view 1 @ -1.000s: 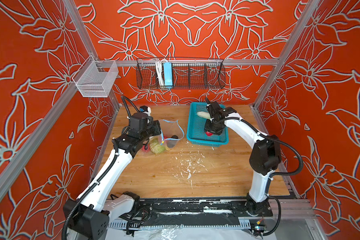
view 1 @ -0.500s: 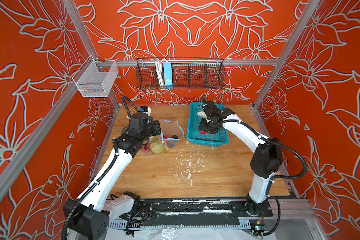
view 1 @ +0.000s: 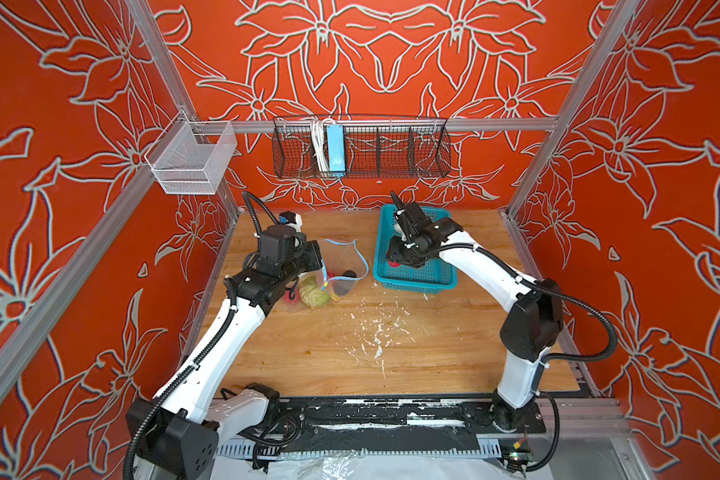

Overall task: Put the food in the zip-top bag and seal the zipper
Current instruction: 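Lift the red beet with the right gripper over to the bag opening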

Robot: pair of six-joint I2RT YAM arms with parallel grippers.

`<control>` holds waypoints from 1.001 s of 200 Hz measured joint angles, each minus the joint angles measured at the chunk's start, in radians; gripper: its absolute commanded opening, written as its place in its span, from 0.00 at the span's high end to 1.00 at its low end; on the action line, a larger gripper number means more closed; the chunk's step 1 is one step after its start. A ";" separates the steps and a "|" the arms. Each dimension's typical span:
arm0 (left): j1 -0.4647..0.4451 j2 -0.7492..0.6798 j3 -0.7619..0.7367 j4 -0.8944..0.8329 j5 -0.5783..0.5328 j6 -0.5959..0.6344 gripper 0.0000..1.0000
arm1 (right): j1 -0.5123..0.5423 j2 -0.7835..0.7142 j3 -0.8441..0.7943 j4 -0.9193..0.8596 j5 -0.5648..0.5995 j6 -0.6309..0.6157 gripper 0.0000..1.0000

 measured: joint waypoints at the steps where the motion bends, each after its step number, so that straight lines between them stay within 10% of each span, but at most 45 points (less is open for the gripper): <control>1: 0.000 0.000 0.000 0.000 0.000 0.000 1.00 | 0.001 0.000 0.002 0.000 0.000 0.000 0.55; 200: 0.000 0.000 0.000 0.000 0.000 0.000 1.00 | 0.108 -0.024 0.054 0.106 -0.008 0.027 0.55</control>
